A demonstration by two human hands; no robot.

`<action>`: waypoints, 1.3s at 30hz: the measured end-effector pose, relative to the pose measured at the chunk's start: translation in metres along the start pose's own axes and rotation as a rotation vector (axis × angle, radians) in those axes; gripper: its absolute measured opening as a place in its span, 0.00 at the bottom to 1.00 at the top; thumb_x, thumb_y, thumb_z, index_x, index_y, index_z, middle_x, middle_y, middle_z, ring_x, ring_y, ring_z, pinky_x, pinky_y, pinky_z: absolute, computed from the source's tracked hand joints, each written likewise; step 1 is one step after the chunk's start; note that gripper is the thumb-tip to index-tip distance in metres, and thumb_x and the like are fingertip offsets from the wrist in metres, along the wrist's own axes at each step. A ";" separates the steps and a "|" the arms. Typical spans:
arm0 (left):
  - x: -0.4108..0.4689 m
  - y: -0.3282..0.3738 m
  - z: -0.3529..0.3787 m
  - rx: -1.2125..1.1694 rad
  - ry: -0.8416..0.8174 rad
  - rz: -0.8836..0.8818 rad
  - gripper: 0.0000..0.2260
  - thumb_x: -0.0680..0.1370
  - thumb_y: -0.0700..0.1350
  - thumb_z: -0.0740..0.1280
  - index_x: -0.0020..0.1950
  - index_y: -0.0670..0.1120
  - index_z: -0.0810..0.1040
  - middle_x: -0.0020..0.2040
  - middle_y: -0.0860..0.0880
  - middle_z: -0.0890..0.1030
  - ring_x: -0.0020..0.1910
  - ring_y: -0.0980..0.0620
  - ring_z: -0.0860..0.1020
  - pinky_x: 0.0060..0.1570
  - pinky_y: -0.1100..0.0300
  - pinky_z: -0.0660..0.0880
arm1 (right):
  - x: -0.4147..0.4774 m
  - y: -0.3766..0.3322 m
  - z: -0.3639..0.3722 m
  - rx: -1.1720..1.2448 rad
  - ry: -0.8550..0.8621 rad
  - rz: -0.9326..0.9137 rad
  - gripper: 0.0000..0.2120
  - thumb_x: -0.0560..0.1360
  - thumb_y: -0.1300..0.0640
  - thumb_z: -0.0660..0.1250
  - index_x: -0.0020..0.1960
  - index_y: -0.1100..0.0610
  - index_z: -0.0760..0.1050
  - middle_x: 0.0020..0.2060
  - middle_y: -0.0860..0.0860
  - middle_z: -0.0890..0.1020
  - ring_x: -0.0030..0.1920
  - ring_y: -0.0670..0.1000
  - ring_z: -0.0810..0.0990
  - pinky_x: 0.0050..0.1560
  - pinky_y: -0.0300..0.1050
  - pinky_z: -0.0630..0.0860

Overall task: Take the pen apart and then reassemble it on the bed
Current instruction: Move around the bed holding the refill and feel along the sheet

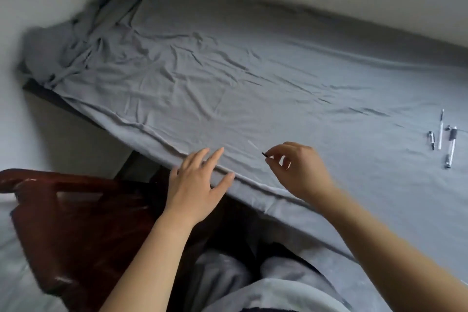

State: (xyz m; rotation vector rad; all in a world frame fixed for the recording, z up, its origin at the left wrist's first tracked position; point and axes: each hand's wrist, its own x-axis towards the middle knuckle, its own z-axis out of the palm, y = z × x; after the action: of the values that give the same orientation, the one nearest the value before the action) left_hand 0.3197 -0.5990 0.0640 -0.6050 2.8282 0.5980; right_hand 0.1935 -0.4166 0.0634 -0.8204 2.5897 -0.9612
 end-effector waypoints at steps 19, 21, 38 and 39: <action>-0.031 0.087 0.023 0.045 -0.203 0.510 0.30 0.71 0.68 0.49 0.70 0.59 0.60 0.72 0.51 0.66 0.72 0.50 0.61 0.70 0.43 0.60 | -0.194 0.005 -0.035 0.000 0.372 0.495 0.06 0.71 0.56 0.69 0.48 0.51 0.80 0.36 0.43 0.77 0.31 0.44 0.73 0.38 0.40 0.70; -0.031 0.108 0.030 0.070 -0.232 0.596 0.29 0.71 0.67 0.50 0.70 0.58 0.61 0.71 0.50 0.67 0.71 0.49 0.62 0.69 0.44 0.60 | -0.213 0.007 -0.039 0.021 0.456 0.563 0.06 0.71 0.58 0.69 0.47 0.52 0.80 0.35 0.45 0.78 0.31 0.44 0.73 0.39 0.42 0.73; -0.137 0.372 0.159 0.143 -0.335 1.037 0.26 0.73 0.63 0.57 0.69 0.57 0.65 0.70 0.49 0.69 0.69 0.49 0.64 0.65 0.41 0.64 | -0.435 0.142 -0.142 0.013 0.785 0.883 0.04 0.72 0.56 0.67 0.47 0.52 0.80 0.37 0.48 0.82 0.33 0.46 0.74 0.37 0.45 0.75; -0.147 0.389 0.169 0.137 -0.341 1.041 0.26 0.73 0.63 0.58 0.69 0.57 0.65 0.70 0.49 0.69 0.69 0.49 0.65 0.65 0.40 0.64 | -0.447 0.153 -0.149 0.012 0.774 0.889 0.04 0.72 0.55 0.67 0.47 0.51 0.79 0.37 0.47 0.81 0.33 0.47 0.75 0.37 0.46 0.76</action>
State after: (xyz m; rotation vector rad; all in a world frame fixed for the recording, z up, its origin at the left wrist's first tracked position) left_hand 0.3025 -0.1510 0.0846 0.9678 2.6187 0.5445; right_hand 0.4281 0.0195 0.0933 0.8615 2.9903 -1.0873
